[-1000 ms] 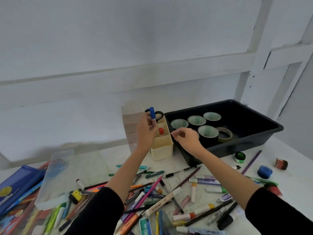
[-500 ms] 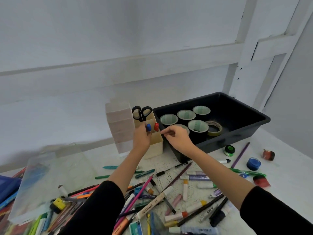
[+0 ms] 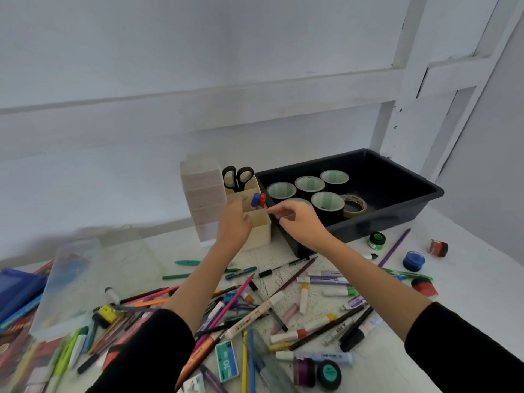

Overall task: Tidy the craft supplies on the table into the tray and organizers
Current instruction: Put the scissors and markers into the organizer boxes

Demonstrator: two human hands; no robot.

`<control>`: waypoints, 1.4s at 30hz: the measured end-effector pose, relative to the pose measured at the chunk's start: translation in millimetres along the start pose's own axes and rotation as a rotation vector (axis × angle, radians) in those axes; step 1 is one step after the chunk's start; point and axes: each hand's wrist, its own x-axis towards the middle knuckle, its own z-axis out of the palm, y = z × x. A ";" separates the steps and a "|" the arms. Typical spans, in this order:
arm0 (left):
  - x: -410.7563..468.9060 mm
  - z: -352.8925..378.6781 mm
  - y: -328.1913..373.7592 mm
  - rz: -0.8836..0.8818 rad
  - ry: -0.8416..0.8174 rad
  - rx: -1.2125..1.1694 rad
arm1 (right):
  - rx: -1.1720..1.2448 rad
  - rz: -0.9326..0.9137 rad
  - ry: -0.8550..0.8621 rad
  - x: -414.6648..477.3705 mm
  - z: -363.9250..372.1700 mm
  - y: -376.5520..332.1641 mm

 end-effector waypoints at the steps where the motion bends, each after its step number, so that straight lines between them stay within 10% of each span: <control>1: -8.5 -4.8 0.7 0.029 0.017 -0.015 | 0.016 -0.011 0.017 -3.5 0.8 -0.7; 16: -132.5 -31.5 -21.4 -0.042 -0.099 -0.190 | -0.186 0.140 -0.409 -84.0 13.0 13.1; 25: -170.2 -9.6 -9.7 -0.038 -0.297 -0.045 | -0.052 0.270 -0.204 -110.8 40.4 33.1; 42: -165.4 -55.5 1.9 -0.117 0.080 -0.546 | 0.463 0.042 -0.230 -96.9 47.4 -35.8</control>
